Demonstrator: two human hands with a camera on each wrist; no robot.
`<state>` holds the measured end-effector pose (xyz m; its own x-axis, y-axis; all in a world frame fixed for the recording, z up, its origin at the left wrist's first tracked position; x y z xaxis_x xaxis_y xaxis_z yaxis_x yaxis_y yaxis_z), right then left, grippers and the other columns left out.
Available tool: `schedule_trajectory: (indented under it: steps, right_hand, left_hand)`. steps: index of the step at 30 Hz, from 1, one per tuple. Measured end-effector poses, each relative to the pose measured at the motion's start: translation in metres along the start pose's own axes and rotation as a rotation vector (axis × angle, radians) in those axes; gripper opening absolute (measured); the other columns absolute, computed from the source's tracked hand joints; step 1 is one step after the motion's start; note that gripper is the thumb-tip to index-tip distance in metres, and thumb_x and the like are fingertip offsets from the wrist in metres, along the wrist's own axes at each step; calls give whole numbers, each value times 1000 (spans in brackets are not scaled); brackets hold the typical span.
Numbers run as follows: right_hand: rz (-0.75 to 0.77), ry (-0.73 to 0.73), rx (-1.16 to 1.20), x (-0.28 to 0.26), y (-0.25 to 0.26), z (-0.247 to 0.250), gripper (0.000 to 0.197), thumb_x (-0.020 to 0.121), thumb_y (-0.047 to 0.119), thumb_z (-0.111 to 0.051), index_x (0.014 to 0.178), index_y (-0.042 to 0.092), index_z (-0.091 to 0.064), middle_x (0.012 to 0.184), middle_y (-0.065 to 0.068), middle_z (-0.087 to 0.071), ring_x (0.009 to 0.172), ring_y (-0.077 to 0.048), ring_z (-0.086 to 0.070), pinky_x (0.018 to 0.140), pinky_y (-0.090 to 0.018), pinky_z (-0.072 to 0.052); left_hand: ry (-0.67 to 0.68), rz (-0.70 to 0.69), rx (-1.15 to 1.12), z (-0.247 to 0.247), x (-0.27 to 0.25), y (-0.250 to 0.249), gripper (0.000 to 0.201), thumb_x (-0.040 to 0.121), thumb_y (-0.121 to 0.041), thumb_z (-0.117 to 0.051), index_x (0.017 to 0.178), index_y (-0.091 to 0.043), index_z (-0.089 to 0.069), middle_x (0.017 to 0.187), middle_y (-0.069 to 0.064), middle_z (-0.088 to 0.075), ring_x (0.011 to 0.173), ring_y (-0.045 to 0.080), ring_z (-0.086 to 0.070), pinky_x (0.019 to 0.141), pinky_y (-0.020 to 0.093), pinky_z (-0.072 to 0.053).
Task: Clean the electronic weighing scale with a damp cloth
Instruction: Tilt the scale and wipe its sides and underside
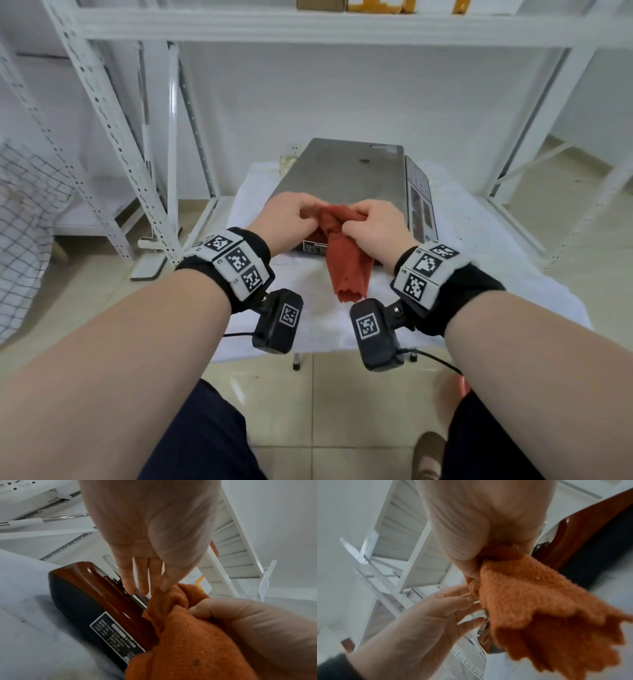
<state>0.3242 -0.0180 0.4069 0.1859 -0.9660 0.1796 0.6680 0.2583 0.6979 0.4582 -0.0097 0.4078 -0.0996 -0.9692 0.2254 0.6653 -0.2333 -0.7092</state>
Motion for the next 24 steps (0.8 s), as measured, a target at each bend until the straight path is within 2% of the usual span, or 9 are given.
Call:
schedule_trajectory:
  steps: [2,4,9,13,15,18,20,22,24]
  right_hand:
    - [-77,-8,152,-1,-9,1,11,72,17,-64,78,12,-72,78,-10,-69,83,-26,-64,76,-36,-52]
    - [-161,19,298,-3,-16,-2,15,64,22,-65,74,13,-70,84,-14,-72,86,-30,-67,82,-45,-54]
    - [-293,235,673,-11,-13,-13,18,91,6,-53,105,5,-65,100,-17,-65,84,-25,-60,78,-34,-50]
    - [-329,197,688,-3,-22,2,14,93,7,-50,91,10,-63,103,-20,-65,91,-29,-60,92,-46,-49]
    - [-380,91,752,5,-36,15,13,92,9,-50,87,13,-62,104,-20,-65,95,-33,-63,95,-51,-49]
    - [-479,-118,876,20,-66,40,12,90,12,-49,83,12,-59,109,-22,-64,100,-36,-62,93,-52,-50]
    - [-507,-185,937,28,-86,52,21,95,9,-41,79,12,-55,99,-19,-64,85,-29,-62,75,-35,-59]
    - [-532,-196,921,37,-101,60,23,97,9,-33,83,13,-51,84,-7,-56,65,-18,-56,42,-18,-52]
    - [-568,-211,933,46,-117,62,25,98,7,-28,89,11,-50,81,-5,-53,53,-15,-58,36,-18,-48]
  left_hand:
    - [-38,15,-31,2,1,-3,27,82,0,-58,102,-10,-72,98,6,-72,89,17,-67,88,36,-54]
    - [-63,32,-71,3,3,-6,20,83,2,-59,95,-8,-71,91,11,-72,82,23,-68,83,40,-56]
    - [-86,45,-139,6,11,-14,23,83,4,-60,75,-18,-63,71,10,-68,74,33,-69,76,44,-58]
    - [-52,70,-147,6,21,-22,12,82,-7,-68,80,-15,-60,65,7,-63,58,20,-61,63,32,-54]
    - [-80,112,-147,11,29,-18,12,83,-18,-69,93,-17,-61,71,4,-63,64,18,-60,68,31,-52]
    - [-196,218,-71,30,43,1,25,87,-26,-62,111,-19,-62,100,5,-62,95,21,-60,90,34,-47]
    - [-243,317,-19,40,44,14,31,88,-25,-57,118,-16,-61,117,6,-61,109,22,-56,98,31,-42]
    - [-198,416,39,42,50,27,28,90,-25,-54,112,-11,-64,116,8,-62,111,27,-56,95,31,-41]
    - [-147,490,39,40,56,40,29,92,-27,-51,103,-4,-65,109,13,-64,107,31,-57,91,34,-43]
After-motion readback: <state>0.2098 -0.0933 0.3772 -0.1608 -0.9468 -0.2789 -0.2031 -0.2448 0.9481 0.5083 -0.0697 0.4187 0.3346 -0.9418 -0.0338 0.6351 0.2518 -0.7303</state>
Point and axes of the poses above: each hand's wrist, its own x-axis towards the middle knuckle, its own z-axis out of the back of the hand, y = z × x, the point moved 8 cm from there along x, towards the middle knuckle
